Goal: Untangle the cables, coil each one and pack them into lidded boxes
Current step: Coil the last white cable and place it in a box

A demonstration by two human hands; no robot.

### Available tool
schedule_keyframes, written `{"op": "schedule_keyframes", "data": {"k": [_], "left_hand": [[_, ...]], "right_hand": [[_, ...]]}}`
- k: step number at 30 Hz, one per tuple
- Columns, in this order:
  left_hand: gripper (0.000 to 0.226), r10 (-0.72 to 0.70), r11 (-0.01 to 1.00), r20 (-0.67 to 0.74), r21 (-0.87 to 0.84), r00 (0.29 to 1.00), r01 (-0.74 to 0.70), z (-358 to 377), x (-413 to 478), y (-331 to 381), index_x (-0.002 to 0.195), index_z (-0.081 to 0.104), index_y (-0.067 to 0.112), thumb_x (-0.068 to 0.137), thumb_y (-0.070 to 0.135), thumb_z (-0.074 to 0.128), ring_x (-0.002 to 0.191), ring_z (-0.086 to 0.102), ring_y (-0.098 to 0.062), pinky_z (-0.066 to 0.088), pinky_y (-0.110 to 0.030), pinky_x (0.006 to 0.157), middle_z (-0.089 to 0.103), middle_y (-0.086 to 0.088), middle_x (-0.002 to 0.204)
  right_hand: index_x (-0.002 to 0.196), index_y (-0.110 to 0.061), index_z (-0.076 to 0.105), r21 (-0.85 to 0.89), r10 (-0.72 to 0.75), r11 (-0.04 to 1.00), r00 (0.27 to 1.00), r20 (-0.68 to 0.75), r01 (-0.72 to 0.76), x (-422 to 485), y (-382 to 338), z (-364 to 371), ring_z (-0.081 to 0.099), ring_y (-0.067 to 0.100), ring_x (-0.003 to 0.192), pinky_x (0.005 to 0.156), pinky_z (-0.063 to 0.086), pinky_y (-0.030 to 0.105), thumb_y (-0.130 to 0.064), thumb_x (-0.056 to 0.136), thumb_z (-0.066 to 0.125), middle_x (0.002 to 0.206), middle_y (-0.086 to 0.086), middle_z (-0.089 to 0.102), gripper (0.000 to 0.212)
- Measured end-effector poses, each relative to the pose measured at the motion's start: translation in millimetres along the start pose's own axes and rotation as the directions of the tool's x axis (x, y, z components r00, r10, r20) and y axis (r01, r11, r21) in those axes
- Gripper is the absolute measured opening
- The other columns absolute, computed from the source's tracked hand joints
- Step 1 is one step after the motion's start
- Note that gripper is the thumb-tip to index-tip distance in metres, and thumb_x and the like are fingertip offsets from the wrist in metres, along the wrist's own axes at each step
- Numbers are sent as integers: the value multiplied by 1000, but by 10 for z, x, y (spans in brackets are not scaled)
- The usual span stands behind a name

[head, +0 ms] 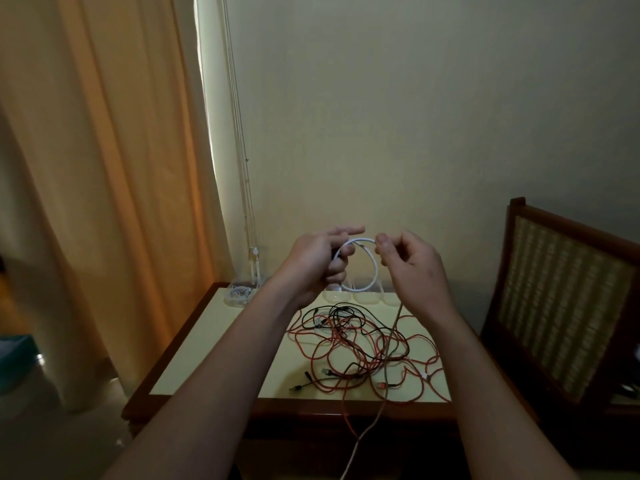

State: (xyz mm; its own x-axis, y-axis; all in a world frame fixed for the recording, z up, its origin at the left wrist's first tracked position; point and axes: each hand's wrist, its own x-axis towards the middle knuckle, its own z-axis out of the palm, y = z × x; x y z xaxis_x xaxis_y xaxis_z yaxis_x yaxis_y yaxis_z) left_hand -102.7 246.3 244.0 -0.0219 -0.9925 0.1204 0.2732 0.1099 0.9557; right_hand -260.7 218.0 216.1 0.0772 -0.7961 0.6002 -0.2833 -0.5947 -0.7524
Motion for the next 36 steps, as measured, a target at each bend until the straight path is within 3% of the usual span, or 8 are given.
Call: {"op": "schedule_keyframes", "data": {"k": [8, 11, 15, 19, 22, 29, 33, 36], "left_hand": [[33, 36, 991, 47, 129, 998, -42, 68, -48, 11, 123, 63, 12, 109, 21, 33, 51, 18, -8, 11, -27, 51, 38, 8, 61], [33, 42, 989, 52, 142, 998, -50, 77, -34, 47, 127, 60, 13, 109, 21, 34, 49, 22, -7, 14, -25, 48, 40, 8, 62], [34, 30, 996, 40, 81, 999, -33, 91, -37, 24, 128, 59, 11, 110, 24, 35, 49, 21, -7, 13, -26, 49, 39, 7, 62], [24, 105, 989, 69, 101, 992, -112, 101, -62, -56, 106, 61, 14, 106, 33, 46, 51, 24, -8, 20, -23, 48, 35, 8, 63], [19, 156, 980, 53, 116, 986, -161, 112, -59, -103, 94, 60, 17, 106, 25, 48, 48, 26, -6, 23, -20, 46, 35, 10, 59], [25, 169, 981, -16, -95, 985, -170, 37, -43, -25, 113, 64, 6, 106, 16, 42, 41, 18, -2, 16, -15, 36, 25, 9, 55], [26, 185, 934, -122, -287, 975, -214, -158, -24, 142, 113, 63, 6, 107, 16, 40, 38, 17, -2, 15, -16, 33, 21, 9, 53], [25, 168, 880, -190, -414, 967, -234, -329, -7, 272, 111, 63, 8, 107, 17, 40, 35, 18, -3, 16, -17, 32, 23, 9, 51]], "right_hand": [[79, -19, 72, -13, -6, 1000, 1000, 28, 7, 35, -89, 31, 50, 2, 56, 53, 39, 23, -40, 102, 55, 67, -5, 66, 36], [70, -19, 64, 6, 6, 1000, 996, 83, -7, -1, -92, 49, 46, -2, 51, 48, 34, 16, -41, 106, 46, 63, -6, 60, 46], [70, -15, 54, -16, -7, 1000, 998, 70, 8, 7, -90, 125, 39, 1, 50, 48, 30, 20, -41, 107, 42, 59, -6, 48, 47], [71, -29, 54, -28, -39, 999, 999, 16, 39, 13, -90, 206, 38, 3, 53, 51, 30, 23, -39, 108, 41, 62, -6, 46, 40], [71, -19, 51, -24, -40, 999, 999, -23, 40, 22, -92, 202, 38, 4, 54, 51, 29, 25, -41, 107, 42, 62, -6, 47, 44], [75, -12, 60, 100, 44, 994, 996, 81, -52, -30, 4, 62, 32, 12, 52, 52, 25, 28, -54, 102, 48, 58, -2, 35, 51], [90, -19, 68, 98, 119, 987, 988, 101, -129, -84, 178, -96, 45, 9, 63, 60, 39, 27, -46, 100, 56, 66, -12, 53, 31], [98, -18, 64, 128, 156, 978, 983, 92, -167, -123, 331, -184, 47, 3, 64, 59, 41, 21, -35, 98, 63, 79, -1, 54, 17]]}}
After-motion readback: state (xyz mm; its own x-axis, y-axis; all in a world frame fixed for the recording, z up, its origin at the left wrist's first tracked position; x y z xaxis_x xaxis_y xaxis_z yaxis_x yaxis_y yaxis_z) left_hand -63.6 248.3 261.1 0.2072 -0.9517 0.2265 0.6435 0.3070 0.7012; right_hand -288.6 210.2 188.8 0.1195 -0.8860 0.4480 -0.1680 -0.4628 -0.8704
